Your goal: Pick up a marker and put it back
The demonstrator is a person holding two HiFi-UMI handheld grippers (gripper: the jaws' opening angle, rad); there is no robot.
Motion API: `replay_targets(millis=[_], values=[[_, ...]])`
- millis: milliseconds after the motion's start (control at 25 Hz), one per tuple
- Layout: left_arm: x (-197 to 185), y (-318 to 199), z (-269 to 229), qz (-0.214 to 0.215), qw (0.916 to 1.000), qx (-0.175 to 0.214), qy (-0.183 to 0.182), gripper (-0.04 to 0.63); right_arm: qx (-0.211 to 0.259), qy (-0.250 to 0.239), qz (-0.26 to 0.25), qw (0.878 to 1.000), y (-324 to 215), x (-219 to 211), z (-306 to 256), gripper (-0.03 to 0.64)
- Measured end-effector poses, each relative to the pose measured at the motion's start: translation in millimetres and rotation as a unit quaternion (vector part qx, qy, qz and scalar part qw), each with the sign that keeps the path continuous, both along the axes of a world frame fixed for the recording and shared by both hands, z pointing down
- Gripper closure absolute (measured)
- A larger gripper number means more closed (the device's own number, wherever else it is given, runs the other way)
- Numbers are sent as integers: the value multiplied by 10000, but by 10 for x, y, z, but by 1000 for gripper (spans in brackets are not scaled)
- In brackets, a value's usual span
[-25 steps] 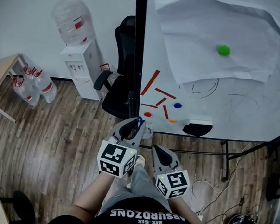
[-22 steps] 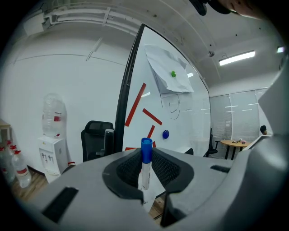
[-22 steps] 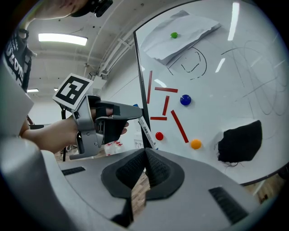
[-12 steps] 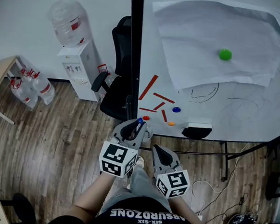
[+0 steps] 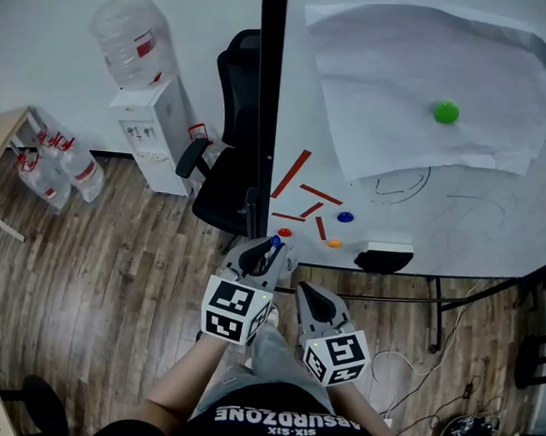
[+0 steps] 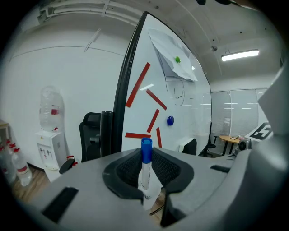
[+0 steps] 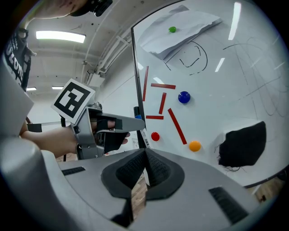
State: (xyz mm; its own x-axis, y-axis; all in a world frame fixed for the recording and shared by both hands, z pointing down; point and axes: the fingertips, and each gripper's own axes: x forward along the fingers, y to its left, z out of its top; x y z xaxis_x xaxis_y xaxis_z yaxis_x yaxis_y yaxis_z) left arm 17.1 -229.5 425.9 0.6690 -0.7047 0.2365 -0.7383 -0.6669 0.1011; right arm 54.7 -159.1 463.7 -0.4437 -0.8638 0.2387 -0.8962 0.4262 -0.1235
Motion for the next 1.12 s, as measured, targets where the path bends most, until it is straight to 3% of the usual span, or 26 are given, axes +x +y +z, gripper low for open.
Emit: replay_targets(millis=[1120], values=[[198, 63, 650, 305, 9959, -417, -741, 524, -176, 21, 12, 9998, -80, 23, 126, 620]])
